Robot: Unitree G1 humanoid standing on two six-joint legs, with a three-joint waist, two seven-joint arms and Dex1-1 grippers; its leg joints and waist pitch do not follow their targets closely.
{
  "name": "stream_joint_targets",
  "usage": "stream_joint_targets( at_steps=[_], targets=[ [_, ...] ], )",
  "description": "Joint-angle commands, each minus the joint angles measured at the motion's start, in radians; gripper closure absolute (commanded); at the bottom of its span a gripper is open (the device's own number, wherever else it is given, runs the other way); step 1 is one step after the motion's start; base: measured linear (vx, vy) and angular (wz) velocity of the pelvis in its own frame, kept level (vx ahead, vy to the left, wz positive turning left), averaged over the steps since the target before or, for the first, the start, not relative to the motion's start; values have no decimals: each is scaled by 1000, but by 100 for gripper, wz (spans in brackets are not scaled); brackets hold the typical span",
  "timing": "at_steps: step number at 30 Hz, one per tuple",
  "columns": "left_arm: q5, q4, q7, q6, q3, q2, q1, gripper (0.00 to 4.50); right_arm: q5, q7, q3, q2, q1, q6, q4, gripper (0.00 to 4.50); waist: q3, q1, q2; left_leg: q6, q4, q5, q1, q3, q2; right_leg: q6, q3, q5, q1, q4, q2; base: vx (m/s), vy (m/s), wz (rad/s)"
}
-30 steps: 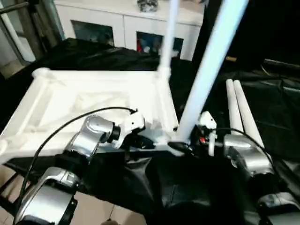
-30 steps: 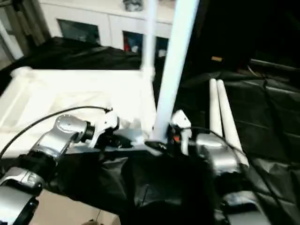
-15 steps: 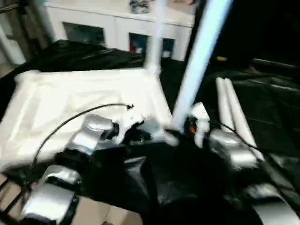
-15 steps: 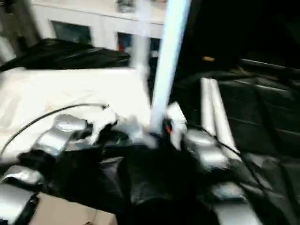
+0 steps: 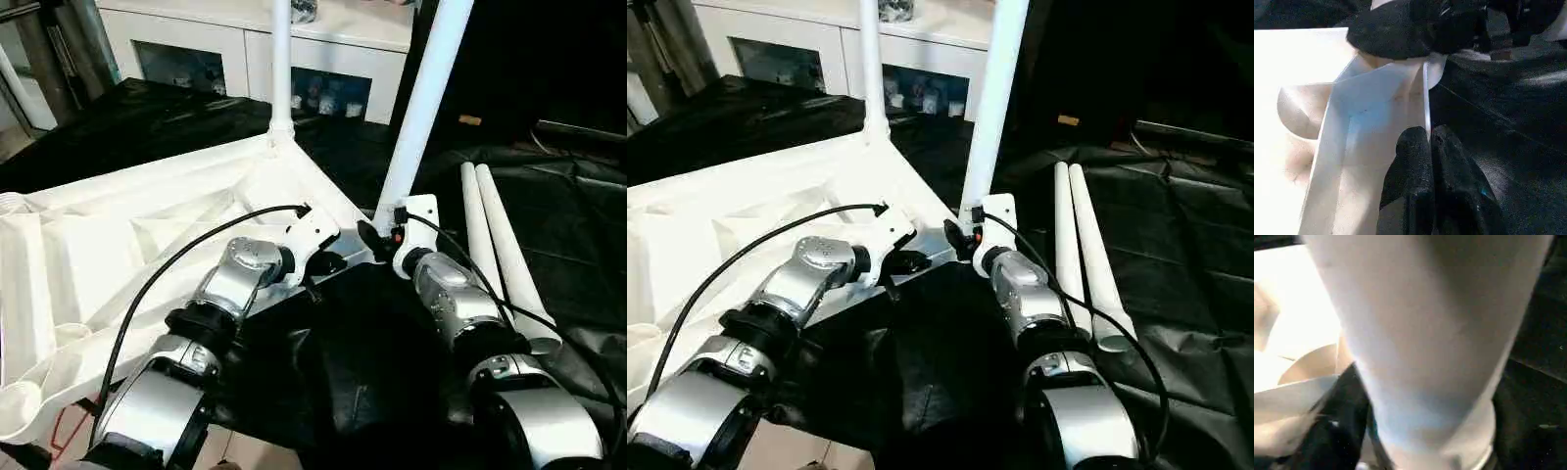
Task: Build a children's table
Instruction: Rotate leg to tighten, then rotate table base
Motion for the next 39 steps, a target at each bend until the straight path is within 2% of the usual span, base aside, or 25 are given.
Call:
stream_joint_targets(
  at_steps=[1,2,4,7,8,11,13,14,15,16,18,22,23,25,26,27,28,29,31,32,33,34,36,37,39],
  targets=[
    [-4,19,11,-60,-9,-48,-43,450,-20,5,23,9,12,5,7,88,-64,-3,8,30,-56,-208,10,6,14,-244,38,-141,52,-77,-60,0,0,0],
    [7,54,32,-91,-7,-45,-60,450,-20,8,20,-16,33,0,-44,88,-62,-4,-3,35,-56,-203,6,7,13,-239,39,-143,54,-78,-59,0,0,0],
    [8,74,52,-107,0,-47,-72,450,-7,32,12,-36,59,8,-97,88,-63,3,2,44,-55,-183,6,6,14,-228,40,-130,55,-76,-60,0,0,0],
    [1,102,73,-118,15,-52,-90,450,22,82,-4,-65,105,27,-182,88,-68,9,-1,66,-52,-132,-2,4,15,-229,39,-58,62,-66,-63,0,0,0],
    [1,111,84,-124,19,-54,-95,450,30,103,-7,-75,123,31,-211,88,-69,6,-7,71,-52,-121,-6,4,14,-233,38,-43,65,-64,-64,0,0,0],
    [2,159,130,-175,31,-63,-114,450,95,221,-22,-125,238,42,-397,88,-73,15,-11,126,-44,-66,-8,4,12,-240,38,66,69,-55,-62,0,0,0],
    [-4,165,139,-184,38,-66,-116,450,118,234,-35,-130,258,50,-436,88,-72,14,-16,136,-43,-66,-11,4,12,-240,35,54,68,-57,-63,0,0,0],
    [-8,168,141,-193,43,-68,-118,406,128,239,-39,-132,265,58,-450,88,-70,15,-13,136,-44,-80,-9,5,12,-238,34,12,65,-62,-65,0,0,0],
    [-17,173,146,-210,52,-70,-120,406,145,246,-47,-134,278,72,-474,78,-69,12,-19,136,-44,-85,-11,6,10,-235,34,-9,66,-65,-63,0,0,0],
    [-50,163,137,-220,81,-73,-122,406,166,291,-30,-147,313,118,-533,78,-67,16,-22,136,-44,-97,-8,7,11,-228,34,-45,65,-70,-64,0,0,0],
    [-54,157,138,-233,87,-68,-121,389,155,308,-5,-154,330,140,-554,78,-69,21,-15,132,-45,-91,-7,4,16,-237,35,-43,63,-67,-67,0,0,0],
    [-50,82,190,-250,108,-18,-97,351,68,315,89,-170,351,190,-566,78,-65,16,-25,107,-49,-111,-10,0,21,-239,31,-63,61,-63,-68,0,0,0],
    [-44,40,216,-236,120,19,-79,351,40,299,112,-170,350,211,-560,78,-64,13,-31,101,-48,-115,-10,3,19,-231,32,-81,59,-66,-67,0,0,0],
    [-33,-6,240,-209,133,61,-59,351,18,280,128,-166,345,234,-554,78,-61,7,-27,83,-50,-122,-12,1,17,-216,32,-115,58,-66,-66,0,0,0],
    [-4,-99,277,-135,159,139,-16,351,-4,247,141,-155,330,272,-539,78,-62,4,-37,78,-50,-122,-10,2,20,-213,32,-117,57,-63,-66,0,0,0],
    [-4,-101,278,-133,160,141,-15,351,-5,246,141,-154,330,273,-539,78,-59,-4,-31,66,-56,-115,-17,-3,20,-203,29,-143,58,-60,-66,0,0,0],
    [22,-173,284,-78,177,192,22,351,-16,239,156,-152,327,289,-546,78,-61,-5,-30,57,-51,-121,-6,1,21,-193,32,-157,51,-65,-66,0,0,0],
    [46,-251,287,-12,199,241,62,351,-19,237,170,-147,323,307,-553,78,-65,-6,-34,58,-50,-101,-8,-1,23,-198,34,-125,56,-58,-69,0,0,0],
    [62,-303,287,32,213,272,89,351,-20,240,179,-145,323,319,-561,78,-64,-11,-24,63,-49,-49,-8,1,23,-215,33,-31,49,-47,-61,0,0,0],
    [70,-360,280,83,234,301,120,351,-22,240,187,-141,320,322,-562,78,-64,-12,-31,65,-48,-47,-7,4,21,-219,33,-20,49,-48,-58,0,0,0],
    [70,-360,280,83,234,301,120,351,-22,240,187,-141,320,322,-562,78,-65,-7,-25,66,-47,-35,-5,4,23,-233,34,15,48,-43,-59,0,0,0],
    [102,-444,269,182,263,351,171,351,-26,226,189,-127,304,321,-536,78,-63,0,-28,67,-47,-42,0,7,24,-238,35,24,43,-45,-57,0,0,0],
    [117,-474,266,216,274,370,192,351,-28,217,188,-121,296,320,-523,78,-61,0,-29,58,-52,-43,-7,4,26,-242,34,20,46,-38,-61,0,0,0],
    [137,-513,261,260,287,401,221,368,-31,205,185,-113,283,320,-501,78,-61,-1,-28,45,-51,-63,1,6,26,-237,36,0,43,-42,-61,0,0,0],
    [152,-535,267,289,297,432,247,378,-32,192,180,-104,269,321,-479,78,-55,2,-28,30,-53,-93,4,8,23,-230,37,-28,38,-49,-58,0,0,0]
  ],
)
